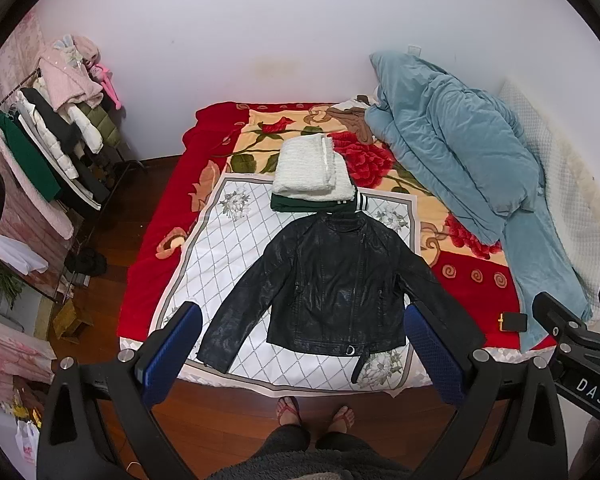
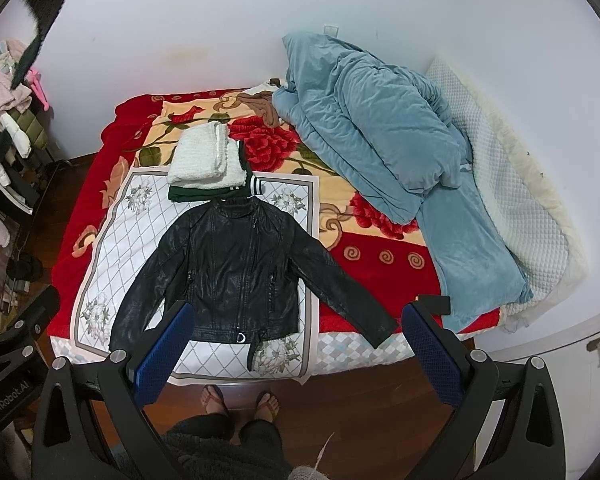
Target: Fold large clothes
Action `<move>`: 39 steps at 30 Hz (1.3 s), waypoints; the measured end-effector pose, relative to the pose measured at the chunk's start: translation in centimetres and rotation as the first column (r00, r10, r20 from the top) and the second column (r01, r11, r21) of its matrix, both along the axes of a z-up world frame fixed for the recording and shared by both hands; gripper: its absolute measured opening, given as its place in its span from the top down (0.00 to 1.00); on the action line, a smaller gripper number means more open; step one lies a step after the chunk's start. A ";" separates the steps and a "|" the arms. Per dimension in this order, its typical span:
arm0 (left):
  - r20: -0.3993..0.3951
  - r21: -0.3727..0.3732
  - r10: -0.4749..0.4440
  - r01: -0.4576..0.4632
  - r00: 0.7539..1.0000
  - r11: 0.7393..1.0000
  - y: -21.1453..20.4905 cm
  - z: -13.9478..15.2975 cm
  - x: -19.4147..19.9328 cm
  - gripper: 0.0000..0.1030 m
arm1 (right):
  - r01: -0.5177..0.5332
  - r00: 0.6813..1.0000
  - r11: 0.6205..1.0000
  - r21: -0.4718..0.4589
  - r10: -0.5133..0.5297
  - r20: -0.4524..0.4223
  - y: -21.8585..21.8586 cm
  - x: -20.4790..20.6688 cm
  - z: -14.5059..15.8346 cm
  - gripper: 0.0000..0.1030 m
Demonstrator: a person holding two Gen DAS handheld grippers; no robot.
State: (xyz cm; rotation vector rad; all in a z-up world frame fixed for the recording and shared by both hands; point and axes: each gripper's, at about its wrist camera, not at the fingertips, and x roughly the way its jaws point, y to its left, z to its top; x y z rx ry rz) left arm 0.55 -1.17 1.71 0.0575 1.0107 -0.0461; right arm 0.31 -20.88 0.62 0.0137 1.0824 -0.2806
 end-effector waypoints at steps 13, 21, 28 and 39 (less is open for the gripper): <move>0.004 -0.005 0.000 0.000 1.000 1.000 0.1 0.1 -0.3 0.00 | -0.002 1.000 1.000 -0.002 0.002 0.006 0.2 0.1 0.7 0.00; 0.007 -0.006 0.001 -0.001 1.000 1.000 0.0 0.1 -0.4 0.00 | -0.002 1.000 1.000 -0.002 0.002 0.009 0.3 0.1 0.8 0.00; 0.008 -0.007 0.000 0.000 1.000 1.000 0.1 0.1 -0.4 0.00 | -0.001 1.000 1.000 0.000 0.001 0.010 0.3 0.0 0.7 0.00; 0.010 -0.011 -0.001 0.001 1.000 1.000 0.1 0.3 -0.4 0.00 | -0.002 1.000 1.000 -0.001 0.002 0.012 0.3 0.1 1.2 0.00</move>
